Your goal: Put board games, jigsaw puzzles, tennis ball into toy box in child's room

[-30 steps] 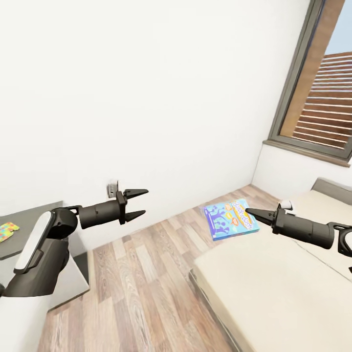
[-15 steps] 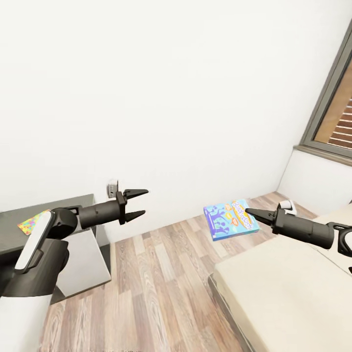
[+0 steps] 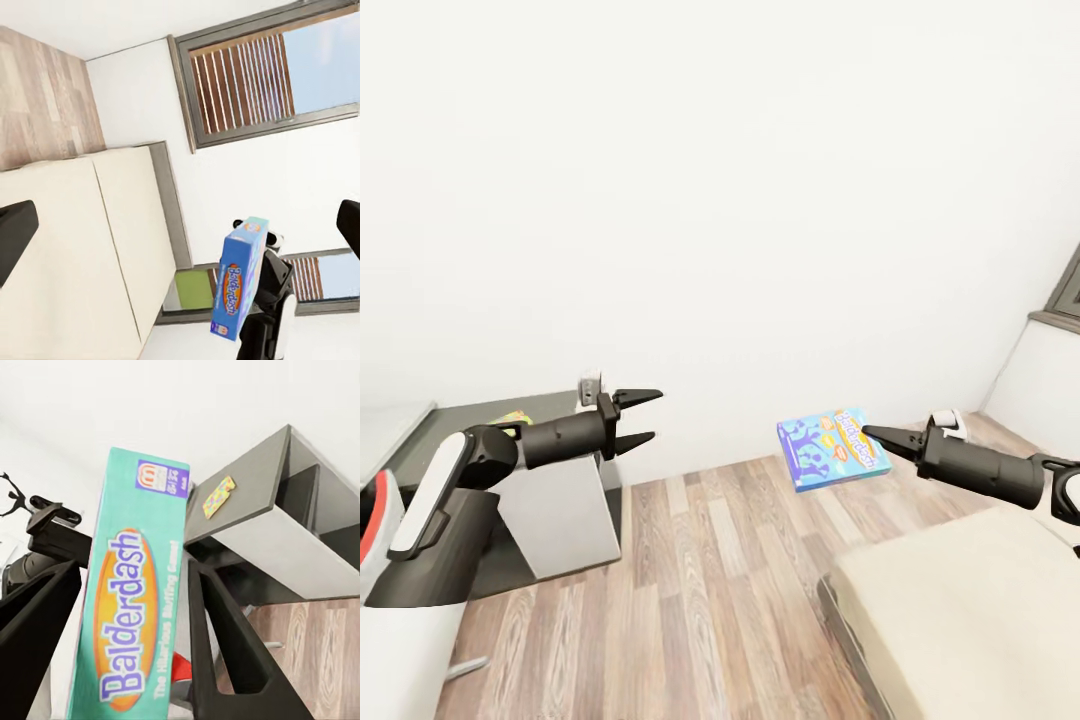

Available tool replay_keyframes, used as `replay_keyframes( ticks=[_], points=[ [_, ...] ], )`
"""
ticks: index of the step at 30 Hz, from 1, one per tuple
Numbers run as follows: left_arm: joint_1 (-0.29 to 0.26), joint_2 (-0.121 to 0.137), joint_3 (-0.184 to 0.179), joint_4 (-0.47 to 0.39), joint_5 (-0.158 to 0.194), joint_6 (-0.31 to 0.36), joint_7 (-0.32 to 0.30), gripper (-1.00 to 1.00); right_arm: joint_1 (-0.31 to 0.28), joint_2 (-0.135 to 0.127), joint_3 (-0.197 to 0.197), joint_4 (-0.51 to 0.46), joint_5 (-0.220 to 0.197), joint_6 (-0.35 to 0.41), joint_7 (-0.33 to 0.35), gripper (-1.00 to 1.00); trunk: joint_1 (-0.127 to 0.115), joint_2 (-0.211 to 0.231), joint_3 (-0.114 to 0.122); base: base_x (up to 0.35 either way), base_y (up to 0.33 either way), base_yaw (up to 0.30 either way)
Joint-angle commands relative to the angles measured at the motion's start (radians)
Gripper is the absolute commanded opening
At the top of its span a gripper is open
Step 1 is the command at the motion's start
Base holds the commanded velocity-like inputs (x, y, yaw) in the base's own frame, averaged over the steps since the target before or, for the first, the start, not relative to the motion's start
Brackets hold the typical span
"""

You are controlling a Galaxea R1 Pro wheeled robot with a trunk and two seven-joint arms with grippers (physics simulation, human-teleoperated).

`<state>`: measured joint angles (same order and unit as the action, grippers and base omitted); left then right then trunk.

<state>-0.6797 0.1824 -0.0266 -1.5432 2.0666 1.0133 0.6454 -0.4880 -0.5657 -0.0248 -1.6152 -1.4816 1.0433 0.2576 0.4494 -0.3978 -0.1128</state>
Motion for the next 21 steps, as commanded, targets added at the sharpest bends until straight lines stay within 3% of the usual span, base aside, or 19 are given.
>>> replay_keyframes(
  ticks=[1, 9, 21],
  points=[
    [-0.001, 0.000, -0.001, 0.000, 0.009, -0.001, 0.010, 1.00, -0.001, 0.000, -0.002, 0.000, 0.003, 0.004, 0.011, -1.00, 0.001, -0.002, -0.002, 0.000, 0.000, 0.285],
    [-0.001, 0.000, 0.000, 0.000, 0.006, 0.001, 0.008, 1.00, -0.001, 0.000, -0.005, 0.000, 0.003, 0.004, 0.011, -1.00, 0.001, -0.002, 0.001, 0.117, 0.000, 0.285],
    [-0.001, 0.000, 0.000, -0.001, 0.006, 0.003, 0.007, 1.00, -0.001, 0.000, -0.010, 0.000, 0.004, 0.004, 0.010, -1.00, 0.001, -0.002, 0.005, 0.300, 0.000, 0.285]
  ],
)
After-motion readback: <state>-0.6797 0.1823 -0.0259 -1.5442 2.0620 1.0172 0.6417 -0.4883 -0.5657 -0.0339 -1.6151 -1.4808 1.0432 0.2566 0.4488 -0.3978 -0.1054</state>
